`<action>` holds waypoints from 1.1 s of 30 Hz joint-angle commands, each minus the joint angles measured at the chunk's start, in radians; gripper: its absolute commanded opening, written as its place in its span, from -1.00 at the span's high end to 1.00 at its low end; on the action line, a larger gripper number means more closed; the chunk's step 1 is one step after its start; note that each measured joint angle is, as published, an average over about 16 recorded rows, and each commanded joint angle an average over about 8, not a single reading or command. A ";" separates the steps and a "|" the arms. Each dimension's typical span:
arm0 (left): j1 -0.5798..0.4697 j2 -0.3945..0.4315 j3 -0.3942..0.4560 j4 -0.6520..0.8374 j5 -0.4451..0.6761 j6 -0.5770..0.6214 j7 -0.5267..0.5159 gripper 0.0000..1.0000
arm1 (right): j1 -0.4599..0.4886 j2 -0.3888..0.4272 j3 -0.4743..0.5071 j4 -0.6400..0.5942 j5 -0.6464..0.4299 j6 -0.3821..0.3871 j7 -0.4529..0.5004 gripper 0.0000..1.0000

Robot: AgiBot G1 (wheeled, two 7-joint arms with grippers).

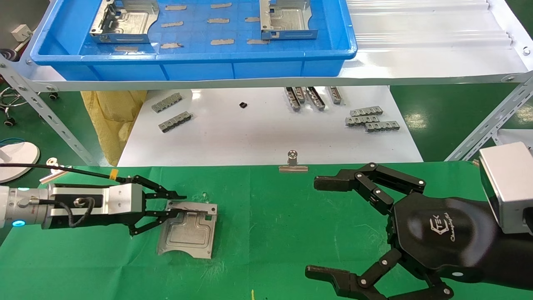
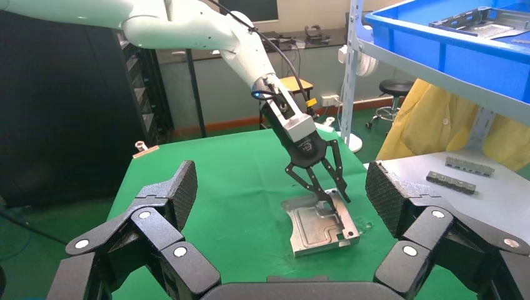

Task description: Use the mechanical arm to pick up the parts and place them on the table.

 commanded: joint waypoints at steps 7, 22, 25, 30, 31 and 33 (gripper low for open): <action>-0.024 -0.006 -0.015 0.079 -0.030 0.100 -0.074 -1.00 | 0.000 0.000 0.000 0.000 0.000 0.000 0.000 -1.00; 0.023 -0.040 -0.095 0.146 -0.159 0.138 -0.316 -1.00 | 0.000 0.000 0.000 0.000 0.000 0.000 0.000 -1.00; 0.030 -0.041 -0.102 0.150 -0.172 0.140 -0.331 -1.00 | 0.000 0.000 0.000 0.000 0.000 0.000 0.000 -1.00; 0.028 -0.041 -0.099 0.144 -0.165 0.139 -0.319 -1.00 | 0.000 0.000 0.000 0.000 0.000 0.000 0.000 -1.00; 0.029 -0.041 -0.099 0.140 -0.165 0.139 -0.319 -1.00 | 0.000 0.000 0.000 0.000 0.000 0.000 0.000 -1.00; 0.034 -0.045 -0.102 0.125 -0.166 0.138 -0.325 -1.00 | 0.000 0.000 0.000 0.000 0.000 0.000 0.000 -1.00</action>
